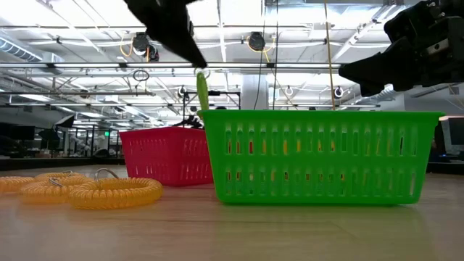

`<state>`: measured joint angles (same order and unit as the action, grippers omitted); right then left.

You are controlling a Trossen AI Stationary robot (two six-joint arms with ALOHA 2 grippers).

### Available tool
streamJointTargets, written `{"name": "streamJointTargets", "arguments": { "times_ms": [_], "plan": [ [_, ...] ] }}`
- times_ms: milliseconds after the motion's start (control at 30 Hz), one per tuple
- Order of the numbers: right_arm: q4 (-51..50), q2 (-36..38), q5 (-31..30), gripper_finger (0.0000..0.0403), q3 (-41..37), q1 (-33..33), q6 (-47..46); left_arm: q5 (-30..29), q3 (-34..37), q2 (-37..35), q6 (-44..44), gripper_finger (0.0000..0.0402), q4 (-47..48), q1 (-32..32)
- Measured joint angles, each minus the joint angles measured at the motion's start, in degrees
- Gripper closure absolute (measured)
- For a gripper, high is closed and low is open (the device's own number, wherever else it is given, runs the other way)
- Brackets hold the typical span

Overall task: Sort spring keychains
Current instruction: Put the green spring keychain into the red bin

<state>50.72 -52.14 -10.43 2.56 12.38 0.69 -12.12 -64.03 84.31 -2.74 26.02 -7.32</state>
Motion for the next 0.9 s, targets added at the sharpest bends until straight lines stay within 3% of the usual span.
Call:
{"name": "streamJointTargets", "arguments": {
  "times_ms": [367, 900],
  "plan": [
    [0.0, 0.0, 0.0, 0.0346, 0.0, 0.0, 0.0, 5.1, 8.0, 0.0, 1.8, 0.0396, -10.3, 2.3],
    [0.0, 0.0, 0.0, 0.0346, 0.0, 0.0, 0.0, 6.1, 9.1, 0.0, 3.0, 0.0393, -12.5, 2.5]
  ]
}}
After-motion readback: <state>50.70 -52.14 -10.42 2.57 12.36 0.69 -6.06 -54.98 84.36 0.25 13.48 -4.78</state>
